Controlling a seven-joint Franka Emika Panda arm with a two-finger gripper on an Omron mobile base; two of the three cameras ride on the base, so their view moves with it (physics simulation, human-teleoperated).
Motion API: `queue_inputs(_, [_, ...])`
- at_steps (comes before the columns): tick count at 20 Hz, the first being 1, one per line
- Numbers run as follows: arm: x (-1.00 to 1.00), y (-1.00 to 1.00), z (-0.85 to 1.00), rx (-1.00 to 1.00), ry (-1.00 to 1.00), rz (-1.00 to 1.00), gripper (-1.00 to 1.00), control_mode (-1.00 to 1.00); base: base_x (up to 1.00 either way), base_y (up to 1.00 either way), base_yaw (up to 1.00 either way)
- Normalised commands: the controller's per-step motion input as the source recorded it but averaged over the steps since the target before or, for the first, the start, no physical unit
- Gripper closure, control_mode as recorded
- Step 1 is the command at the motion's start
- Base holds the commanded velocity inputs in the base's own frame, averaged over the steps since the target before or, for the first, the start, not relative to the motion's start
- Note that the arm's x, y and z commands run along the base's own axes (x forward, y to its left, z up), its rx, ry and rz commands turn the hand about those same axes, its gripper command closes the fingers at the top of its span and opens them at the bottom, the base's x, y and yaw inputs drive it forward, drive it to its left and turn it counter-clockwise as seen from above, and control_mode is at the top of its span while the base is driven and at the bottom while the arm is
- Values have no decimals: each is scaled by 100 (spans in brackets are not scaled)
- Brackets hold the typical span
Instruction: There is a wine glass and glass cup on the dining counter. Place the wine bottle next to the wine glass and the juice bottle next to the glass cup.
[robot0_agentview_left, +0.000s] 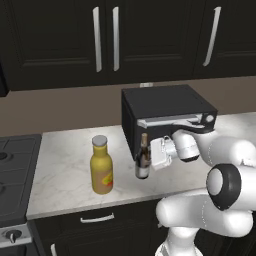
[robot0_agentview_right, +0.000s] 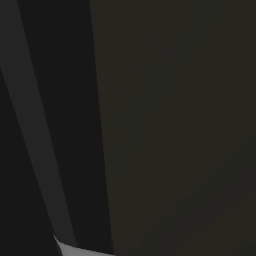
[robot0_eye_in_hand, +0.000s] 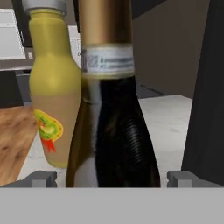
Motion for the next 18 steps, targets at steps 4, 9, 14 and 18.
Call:
queue_inputs(4, [14, 26, -9, 0, 2, 0, -100, -100, 0, 0, 0])
queue_inputs(9, [11, 27, -7, 0, 1, 0, 100, -100, 0, 0, 0])
queue_inputs(14, [5, 19, -1, 0, 5, 0, 100, -100, 0, 0, 0])
queue_inputs(18, [-1, 6, 0, 0, 9, 0, 100, -100, 0, 0, 0])
